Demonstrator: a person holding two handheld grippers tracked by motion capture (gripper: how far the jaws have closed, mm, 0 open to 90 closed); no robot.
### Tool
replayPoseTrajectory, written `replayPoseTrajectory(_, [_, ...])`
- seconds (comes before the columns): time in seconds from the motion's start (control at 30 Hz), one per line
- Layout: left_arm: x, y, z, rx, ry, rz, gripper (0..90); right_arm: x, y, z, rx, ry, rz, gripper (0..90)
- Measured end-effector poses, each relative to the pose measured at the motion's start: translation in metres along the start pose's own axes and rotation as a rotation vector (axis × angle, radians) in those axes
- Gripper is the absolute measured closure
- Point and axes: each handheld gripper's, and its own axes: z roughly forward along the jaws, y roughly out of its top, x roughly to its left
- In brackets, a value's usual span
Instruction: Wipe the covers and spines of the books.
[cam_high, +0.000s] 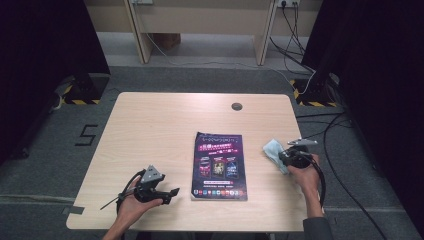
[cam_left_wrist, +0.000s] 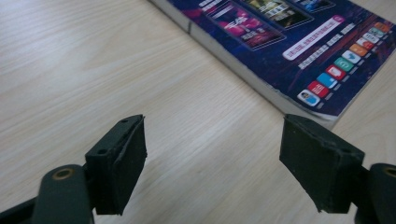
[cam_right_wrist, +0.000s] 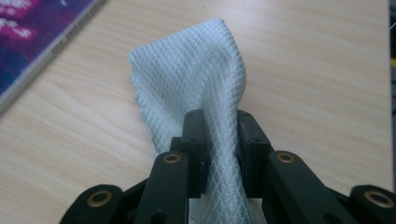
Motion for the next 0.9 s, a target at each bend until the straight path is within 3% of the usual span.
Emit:
replayPoseTrajectory(0.1, [-0.008, 0.008, 0.007, -0.030, -0.015, -0.013, 24.2, 0.005, 0.009, -0.010, -0.049, 0.020, 0.007, 76.9])
replayPoseTrajectory(0.2, [-0.016, 0.016, 0.017, -0.043, -0.032, -0.018, 25.4, 0.016, 0.020, -0.017, -0.095, 0.046, -0.015, 76.7])
replayPoseTrajectory(0.37, [-0.030, 0.026, 0.040, -0.004, -0.022, 0.060, 27.4, 0.045, 0.036, -0.023, -0.139, 0.113, -0.072, 76.5])
replayPoseTrajectory(0.47, [-0.033, 0.029, 0.048, 0.006, -0.033, 0.067, 28.8, 0.060, 0.042, -0.021, -0.146, 0.146, -0.122, 76.4])
replayPoseTrajectory(0.57, [-0.036, 0.028, 0.053, 0.044, -0.031, 0.100, 29.3, 0.077, 0.043, -0.014, -0.132, 0.180, -0.137, 76.4])
replayPoseTrajectory(0.63, [-0.037, 0.027, 0.054, 0.042, -0.034, 0.090, 30.2, 0.087, 0.043, -0.007, -0.113, 0.194, -0.161, 76.3])
replayPoseTrajectory(0.9, [-0.041, 0.025, 0.052, 0.042, -0.051, 0.121, 41.7, 0.125, 0.038, 0.024, -0.023, 0.231, -0.244, 74.8])
